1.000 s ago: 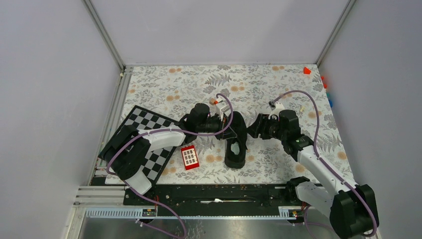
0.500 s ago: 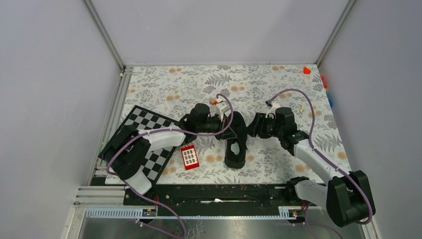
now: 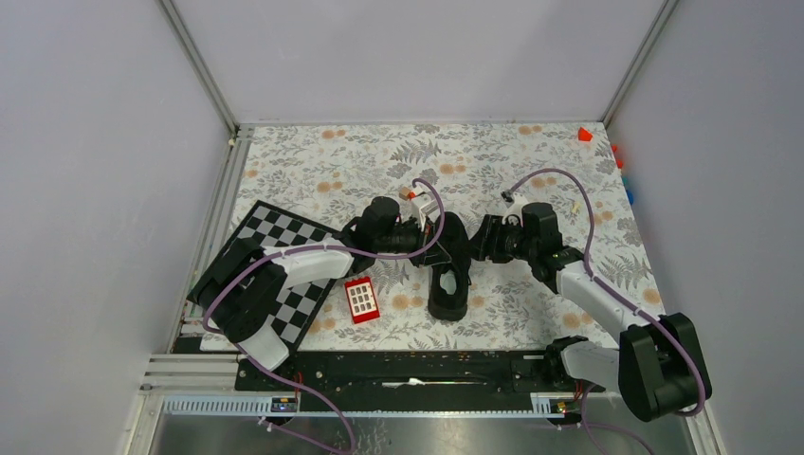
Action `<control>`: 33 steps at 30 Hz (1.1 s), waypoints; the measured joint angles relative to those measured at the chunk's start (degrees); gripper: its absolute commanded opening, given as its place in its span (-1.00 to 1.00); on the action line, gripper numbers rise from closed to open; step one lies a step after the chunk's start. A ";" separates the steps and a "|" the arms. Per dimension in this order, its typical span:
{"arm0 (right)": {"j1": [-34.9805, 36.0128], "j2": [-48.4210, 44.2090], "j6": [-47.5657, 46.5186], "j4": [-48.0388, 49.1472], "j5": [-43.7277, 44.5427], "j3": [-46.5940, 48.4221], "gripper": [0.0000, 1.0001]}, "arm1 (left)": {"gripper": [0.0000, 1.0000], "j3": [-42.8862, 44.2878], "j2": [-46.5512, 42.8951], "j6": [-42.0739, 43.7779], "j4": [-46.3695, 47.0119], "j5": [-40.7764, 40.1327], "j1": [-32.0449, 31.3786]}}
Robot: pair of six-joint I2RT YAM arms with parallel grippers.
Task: Tie the shoes
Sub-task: Cross the shoelace with the shoelace.
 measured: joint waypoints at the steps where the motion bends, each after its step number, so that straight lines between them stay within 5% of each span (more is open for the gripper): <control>1: 0.00 0.26 0.00 0.17 -0.35 0.00 0.19 | -1.00 0.00 0.00 0.00 -0.02 0.00 0.00; 14: 0.00 1.55 1.03 3.21 -5.29 0.00 0.06 | -1.00 0.00 0.00 0.00 -0.04 0.00 0.00; 33: 0.00 4.37 2.82 6.54 -10.03 0.00 -0.66 | -1.00 0.00 0.00 0.00 -0.04 0.00 0.00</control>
